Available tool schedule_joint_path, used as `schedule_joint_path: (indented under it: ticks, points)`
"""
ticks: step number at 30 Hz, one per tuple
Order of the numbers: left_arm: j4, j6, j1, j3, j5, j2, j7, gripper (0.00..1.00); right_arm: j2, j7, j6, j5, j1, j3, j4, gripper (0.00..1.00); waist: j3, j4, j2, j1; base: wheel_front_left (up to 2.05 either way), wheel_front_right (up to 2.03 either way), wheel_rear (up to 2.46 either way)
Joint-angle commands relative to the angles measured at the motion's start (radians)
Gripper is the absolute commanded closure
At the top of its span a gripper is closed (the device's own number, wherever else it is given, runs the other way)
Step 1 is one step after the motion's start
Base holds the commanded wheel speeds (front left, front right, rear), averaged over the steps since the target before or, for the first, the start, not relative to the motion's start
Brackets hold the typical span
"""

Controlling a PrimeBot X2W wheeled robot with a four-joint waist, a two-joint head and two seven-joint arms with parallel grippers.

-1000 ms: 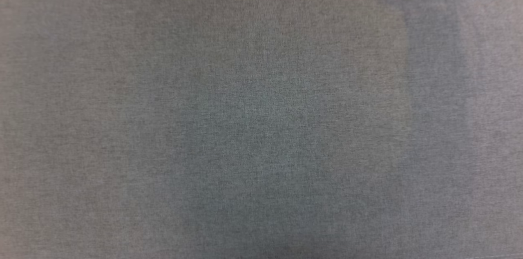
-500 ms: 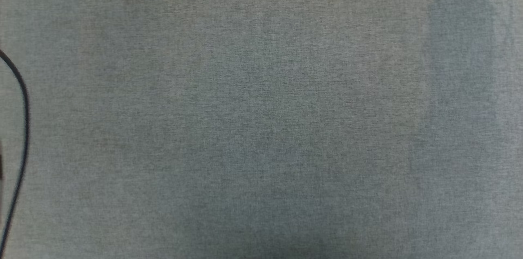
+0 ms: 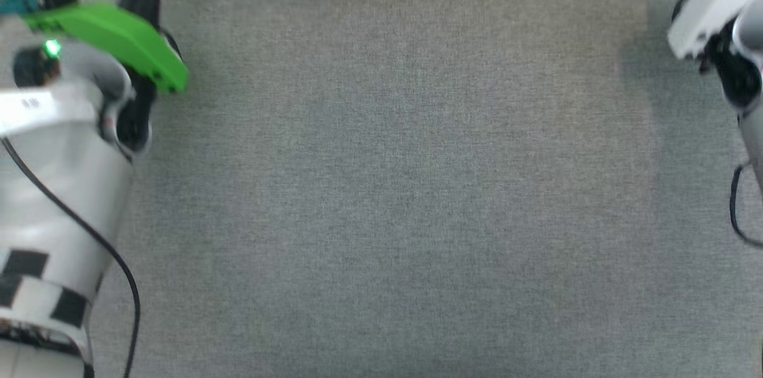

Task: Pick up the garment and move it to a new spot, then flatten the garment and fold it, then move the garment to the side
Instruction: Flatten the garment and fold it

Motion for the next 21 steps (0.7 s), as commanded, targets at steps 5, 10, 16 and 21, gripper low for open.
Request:
schedule_joint_path:
  ticks: [5, 10, 16, 21]
  points:
    - [-0.087, 0.04, 0.185, -0.016, -0.012, 0.033, -0.008, 1.0, -0.091, 0.019, -0.002, 0.06, 0.229, -0.023, -0.108, 1.0, -0.156, 0.022, 0.0, 0.0, 0.0, 0.0, 0.0]
    - [-0.217, 0.087, 0.355, -0.041, -0.021, 0.063, 0.028, 1.0, -0.136, 0.041, -0.002, 0.086, 0.435, -0.08, -0.224, 1.0, -0.256, 0.035, 0.0, 0.0, 0.0, 0.0, 0.0]
    - [-0.396, 0.181, 0.569, -0.031, -0.054, 0.136, 0.059, 1.0, -0.131, 0.107, -0.002, 0.069, 0.65, -0.16, -0.37, 1.0, -0.357, 0.018, 0.0, 0.0, 0.0, 0.0, 0.0]
    - [-0.556, 0.264, 0.752, -0.019, -0.09, 0.202, 0.088, 1.0, -0.093, 0.173, -0.002, 0.031, 0.815, -0.238, -0.483, 1.0, -0.417, 0.008, 0.0, 0.0, 0.0, 0.0, 0.0]
